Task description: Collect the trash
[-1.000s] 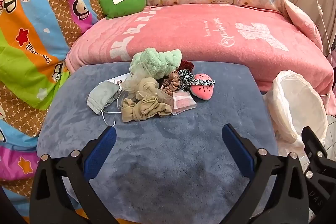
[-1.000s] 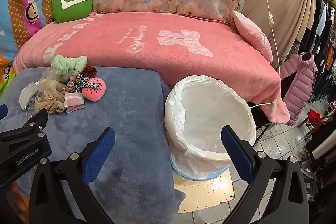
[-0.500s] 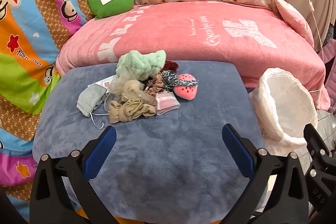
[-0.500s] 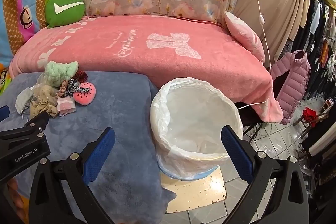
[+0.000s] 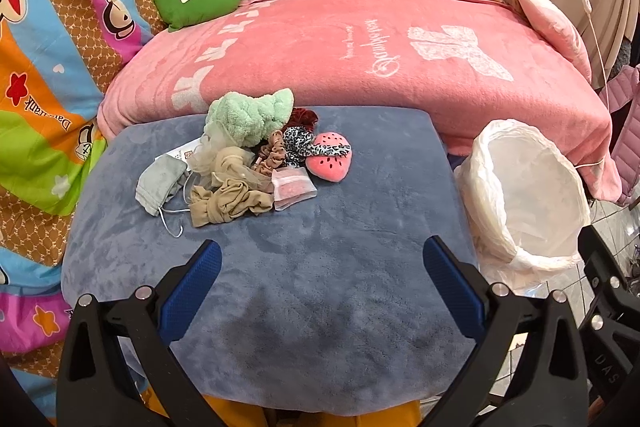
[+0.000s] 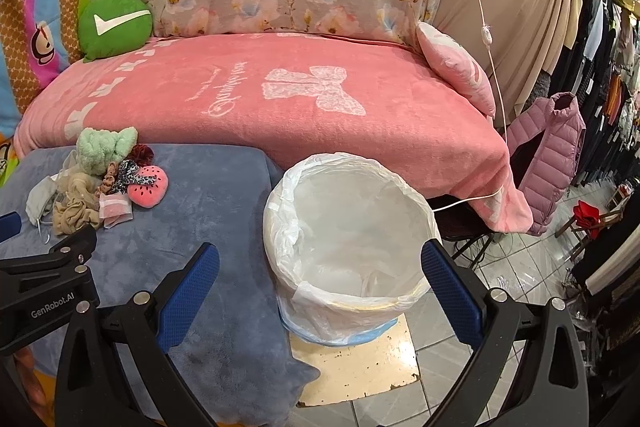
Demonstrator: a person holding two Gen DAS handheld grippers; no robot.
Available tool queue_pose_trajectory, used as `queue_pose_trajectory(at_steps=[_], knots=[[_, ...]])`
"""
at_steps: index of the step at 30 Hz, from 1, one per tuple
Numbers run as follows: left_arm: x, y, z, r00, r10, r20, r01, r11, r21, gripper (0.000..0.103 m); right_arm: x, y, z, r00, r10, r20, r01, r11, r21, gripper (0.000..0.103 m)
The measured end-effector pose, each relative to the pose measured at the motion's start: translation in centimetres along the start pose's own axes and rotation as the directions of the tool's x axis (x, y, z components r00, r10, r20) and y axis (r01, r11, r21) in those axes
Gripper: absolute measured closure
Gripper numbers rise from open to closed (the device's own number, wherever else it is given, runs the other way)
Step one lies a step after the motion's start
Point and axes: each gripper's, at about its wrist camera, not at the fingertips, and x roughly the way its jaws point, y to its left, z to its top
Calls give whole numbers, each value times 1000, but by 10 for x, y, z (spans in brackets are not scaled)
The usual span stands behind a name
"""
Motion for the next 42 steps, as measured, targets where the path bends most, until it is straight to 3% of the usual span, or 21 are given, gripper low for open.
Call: queue_pose_trajectory(at_steps=[42], knots=[[-12, -1, 0, 1000, 0, 13, 0, 1000, -7, 7, -4, 2, 1, 1000, 2, 15, -2, 1000, 3, 7]])
